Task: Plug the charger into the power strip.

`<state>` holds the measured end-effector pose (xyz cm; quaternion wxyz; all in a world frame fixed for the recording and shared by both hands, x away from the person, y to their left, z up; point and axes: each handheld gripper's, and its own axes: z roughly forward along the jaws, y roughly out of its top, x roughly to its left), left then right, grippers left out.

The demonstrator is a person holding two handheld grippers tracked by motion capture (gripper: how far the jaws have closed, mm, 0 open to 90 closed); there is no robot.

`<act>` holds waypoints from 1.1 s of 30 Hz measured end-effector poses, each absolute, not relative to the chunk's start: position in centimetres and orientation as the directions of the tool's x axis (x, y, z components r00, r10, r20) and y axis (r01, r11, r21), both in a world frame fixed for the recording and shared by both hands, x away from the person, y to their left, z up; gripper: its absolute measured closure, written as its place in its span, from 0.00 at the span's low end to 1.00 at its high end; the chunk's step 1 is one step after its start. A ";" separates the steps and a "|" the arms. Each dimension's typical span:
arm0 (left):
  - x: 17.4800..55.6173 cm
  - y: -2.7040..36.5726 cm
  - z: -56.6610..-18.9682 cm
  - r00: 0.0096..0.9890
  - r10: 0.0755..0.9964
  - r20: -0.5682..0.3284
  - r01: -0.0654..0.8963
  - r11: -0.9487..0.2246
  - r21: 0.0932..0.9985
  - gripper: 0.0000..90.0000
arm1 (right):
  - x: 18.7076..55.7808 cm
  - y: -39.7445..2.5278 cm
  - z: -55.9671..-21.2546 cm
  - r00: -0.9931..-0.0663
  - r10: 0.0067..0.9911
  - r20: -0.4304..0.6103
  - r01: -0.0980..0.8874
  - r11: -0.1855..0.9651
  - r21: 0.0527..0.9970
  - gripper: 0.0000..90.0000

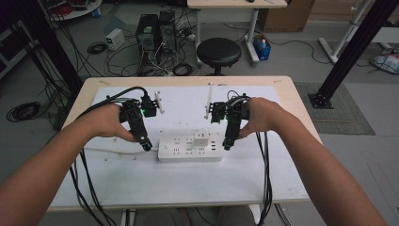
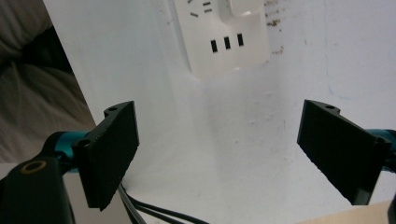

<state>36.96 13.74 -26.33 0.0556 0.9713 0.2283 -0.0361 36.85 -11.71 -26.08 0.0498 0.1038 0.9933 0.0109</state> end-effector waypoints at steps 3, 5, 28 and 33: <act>36.6 13.5 -25.8 0.895 0.437 -0.092 0.445 -0.890 0.098 0.23 | 36.3 -12.7 -25.5 -0.969 0.220 -0.108 0.217 0.975 0.041 0.14; 36.5 13.4 -25.4 0.896 0.435 -0.086 0.442 -0.892 0.099 0.23 | 35.8 -13.2 -25.2 -0.967 0.231 -0.112 0.229 0.973 0.027 0.14; 36.0 12.4 -24.2 0.901 0.426 -0.078 0.432 -0.898 0.085 0.23 | 35.3 -14.6 -24.7 -0.963 0.241 -0.118 0.240 0.970 0.026 0.14; 36.0 12.3 -24.4 0.904 0.421 -0.079 0.427 -0.901 0.078 0.23 | 35.3 -14.7 -24.6 -0.962 0.247 -0.116 0.245 0.969 0.030 0.14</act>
